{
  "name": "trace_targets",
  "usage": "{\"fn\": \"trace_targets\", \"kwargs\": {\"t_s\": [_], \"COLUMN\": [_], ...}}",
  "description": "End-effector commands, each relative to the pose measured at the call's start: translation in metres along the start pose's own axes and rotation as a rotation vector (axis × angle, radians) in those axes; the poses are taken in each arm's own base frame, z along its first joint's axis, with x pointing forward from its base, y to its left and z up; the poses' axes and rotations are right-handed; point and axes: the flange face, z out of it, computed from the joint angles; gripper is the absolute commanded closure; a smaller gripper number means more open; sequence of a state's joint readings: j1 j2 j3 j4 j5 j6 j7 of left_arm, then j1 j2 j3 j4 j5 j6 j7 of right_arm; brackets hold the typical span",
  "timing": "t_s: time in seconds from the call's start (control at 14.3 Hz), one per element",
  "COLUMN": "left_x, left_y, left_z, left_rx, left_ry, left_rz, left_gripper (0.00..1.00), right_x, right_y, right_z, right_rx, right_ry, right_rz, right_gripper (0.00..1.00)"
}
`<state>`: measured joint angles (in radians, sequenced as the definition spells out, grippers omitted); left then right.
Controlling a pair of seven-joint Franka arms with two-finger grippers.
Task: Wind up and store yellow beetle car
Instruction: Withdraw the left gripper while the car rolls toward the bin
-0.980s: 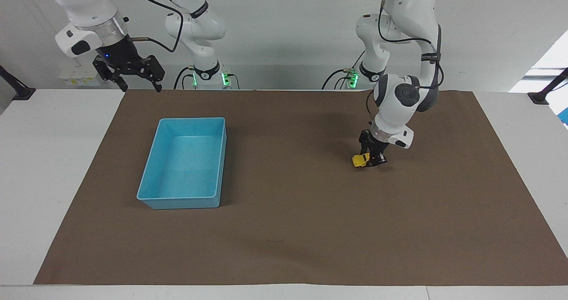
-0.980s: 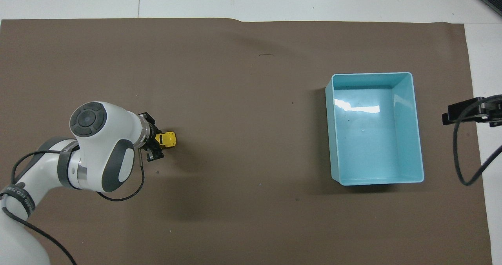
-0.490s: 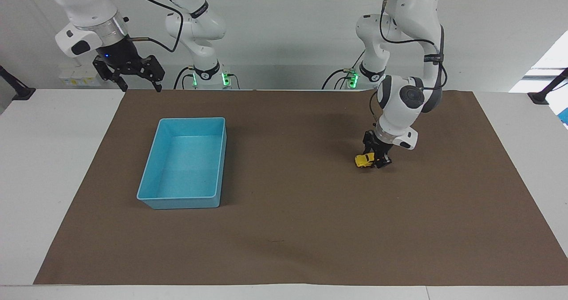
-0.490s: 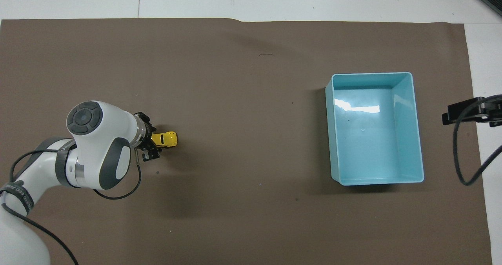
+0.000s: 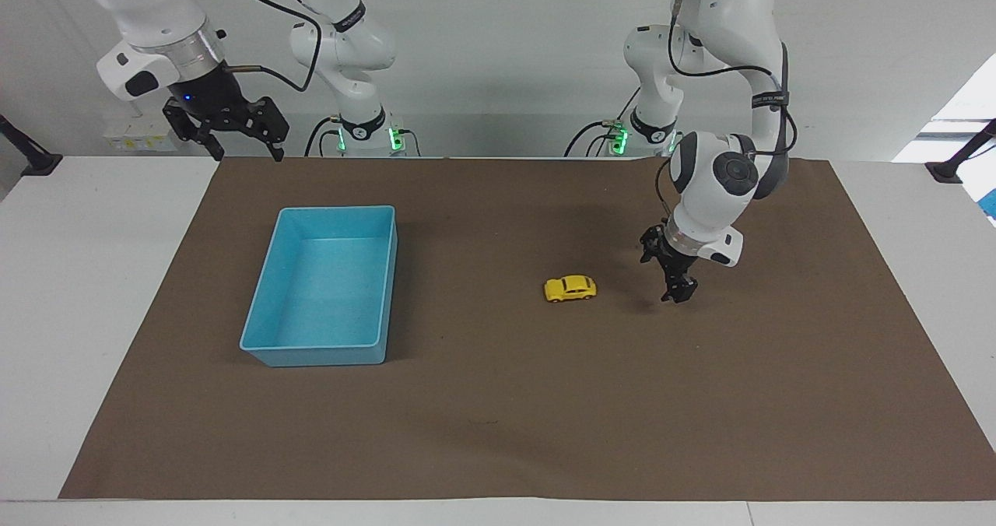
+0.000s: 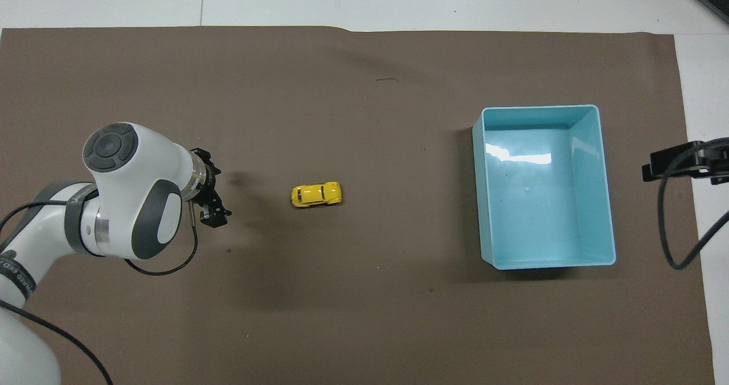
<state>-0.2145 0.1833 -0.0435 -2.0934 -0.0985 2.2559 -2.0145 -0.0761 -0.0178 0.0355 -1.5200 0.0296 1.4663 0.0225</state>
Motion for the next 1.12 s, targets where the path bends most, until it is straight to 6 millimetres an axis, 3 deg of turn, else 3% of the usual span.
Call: {"fn": "trace_targets", "kwargs": {"t_s": [0.0,0.42,0.77,1.05], "left_x": [0.002,-0.003,-0.002,-0.008], "left_y": [0.002,0.013,0.023,0.03], "left_z": [-0.006,-0.02,-0.045,-0.076], "left_rx": [0.007,-0.019,-0.06,-0.109], "left_ry": [0.007,-0.009,-0.029,-0.051], "left_rz": [0.008,0.018,0.007,0.017], "left_gripper": [0.0,0.0,0.0,0.0], "right_x": [-0.002,-0.002,-0.002,-0.002], "right_y": [0.0,-0.001,-0.001,-0.001], "right_z": [-0.004,-0.004,-0.004,-0.004], "right_rx": [0.006,0.007,0.007,0.007], "right_ry": [0.01,0.01,0.01,0.01], "right_rz": [0.013,0.011,0.011,0.011], "right_gripper": [0.0,0.0,0.0,0.0]}}
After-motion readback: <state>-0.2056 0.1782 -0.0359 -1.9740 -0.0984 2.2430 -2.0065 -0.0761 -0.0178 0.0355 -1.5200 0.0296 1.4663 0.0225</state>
